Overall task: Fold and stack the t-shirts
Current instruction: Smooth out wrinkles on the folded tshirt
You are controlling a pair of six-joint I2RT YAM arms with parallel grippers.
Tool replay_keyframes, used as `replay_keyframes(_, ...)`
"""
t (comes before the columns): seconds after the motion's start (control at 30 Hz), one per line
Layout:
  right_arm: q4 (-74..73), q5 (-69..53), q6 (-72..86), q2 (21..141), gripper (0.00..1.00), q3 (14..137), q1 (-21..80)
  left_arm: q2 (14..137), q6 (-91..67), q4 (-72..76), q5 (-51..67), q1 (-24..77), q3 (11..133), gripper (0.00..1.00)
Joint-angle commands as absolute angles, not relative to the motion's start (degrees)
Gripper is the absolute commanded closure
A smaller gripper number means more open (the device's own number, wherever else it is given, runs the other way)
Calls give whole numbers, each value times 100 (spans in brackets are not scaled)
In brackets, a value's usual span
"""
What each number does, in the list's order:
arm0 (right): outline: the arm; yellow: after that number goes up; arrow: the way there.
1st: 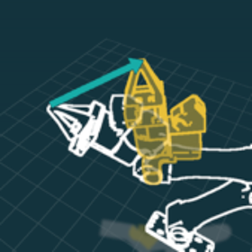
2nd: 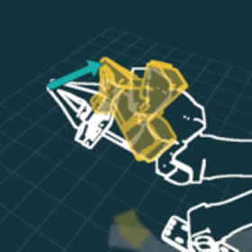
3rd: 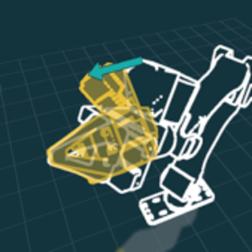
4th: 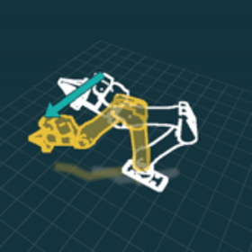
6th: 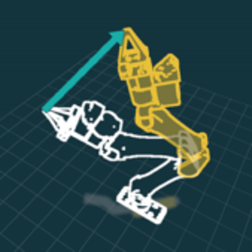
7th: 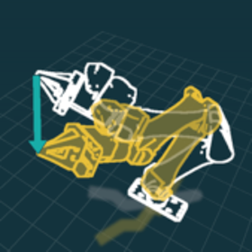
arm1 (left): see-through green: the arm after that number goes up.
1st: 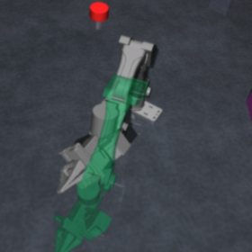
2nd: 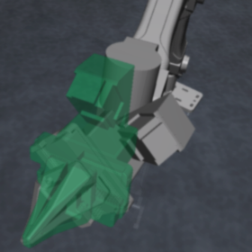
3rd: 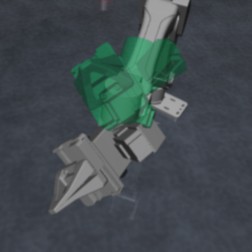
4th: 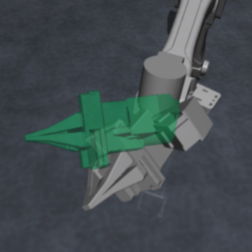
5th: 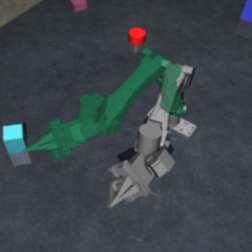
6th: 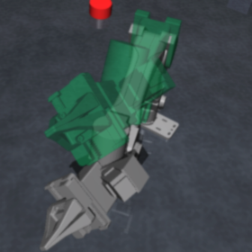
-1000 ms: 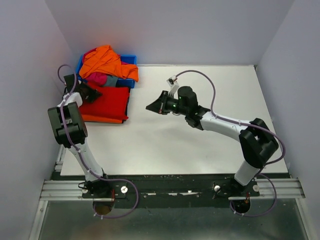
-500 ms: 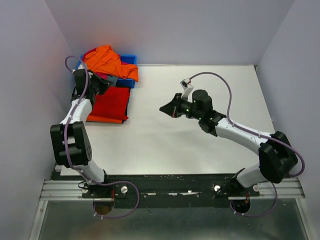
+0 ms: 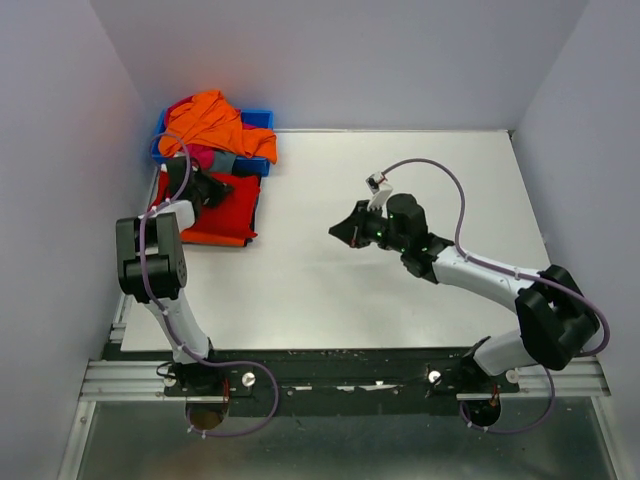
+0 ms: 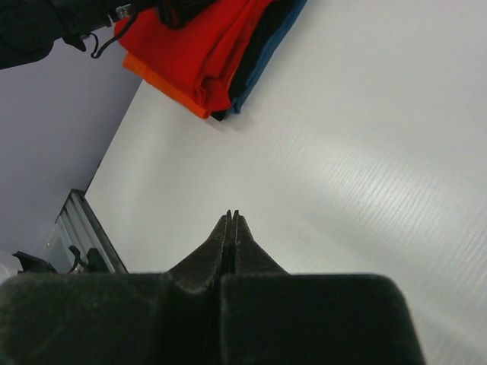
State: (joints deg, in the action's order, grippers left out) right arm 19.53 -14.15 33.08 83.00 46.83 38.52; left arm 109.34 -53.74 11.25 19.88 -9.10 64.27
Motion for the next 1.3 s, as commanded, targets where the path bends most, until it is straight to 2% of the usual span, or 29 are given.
replay_keyframes(0.0, 2215, -1038, 3138, 8104, 99, 4579, 3850, 10057, -5028, 1029, 1531, -572, 6487, 99)
replay_keyframes(0.17, 2154, -187, 3077, 7578, 99, 4202, 3850, 8836, -4501, 879, 688, 438, 5715, 93)
replay_keyframes(0.23, 2057, 287, 3024, 7244, 95, 4018, 3850, 8334, -4343, 1001, 344, 824, 5180, 88)
replay_keyframes(0.27, 1978, 508, 3006, 7025, 86, 3947, 3850, 8071, -4246, 1089, 230, 1018, 4933, 84)
replay_keyframes(0.3, 1821, 692, 2997, 6814, 65, 3859, 3850, 7833, -4158, 1133, 115, 1194, 4670, 78)
replay_keyframes(0.33, 1724, 860, 2962, 6551, 45, 3763, 3850, 7553, -4070, 1151, 45, 1361, 4441, 65)
replay_keyframes(0.37, 1592, 1027, 2962, 6296, 16, 3657, 3850, 7280, -3956, 1169, -200, 1554, 4195, 46)
replay_keyframes(0.4, 1382, 1211, 2901, 6067, 0, 3604, 3850, 7042, -3877, 1108, -333, 1738, 4018, 28)
replay_keyframes(0.43, 1188, 1361, 2805, 5795, 0, 3551, 3850, 6770, -3832, 1055, -630, 1906, 3790, 10)
replay_keyframes(0.47, 891, 1484, 2743, 5574, 0, 3490, 3850, 6559, -3780, 1081, -668, 2064, 3571, 1)
replay_keyframes(0.6, 431, 1994, 2628, 4494, 0, 2990, 3850, 5811, -3841, 967, -581, 2259, 2884, 1)
replay_keyframes(0.8, 396, 2706, 2558, 3167, 0, 2005, 3850, 4669, -3561, 721, -1098, 2259, 2154, 1)
replay_keyframes(0.93, 526, 3321, 2751, 2629, 0, 1461, 3850, 4001, -3550, 1500, -826, 2259, 1452, 1)
replay_keyframes(1.03, 615, 3445, 2698, 2479, 0, 1354, 3850, 3710, -4113, 1556, -1142, 2259, 1108, 1)
replay_keyframes(1.27, 571, 3507, 2716, 2689, 0, 1415, 3850, 2980, -3665, 1766, -493, 2259, 888, 1)
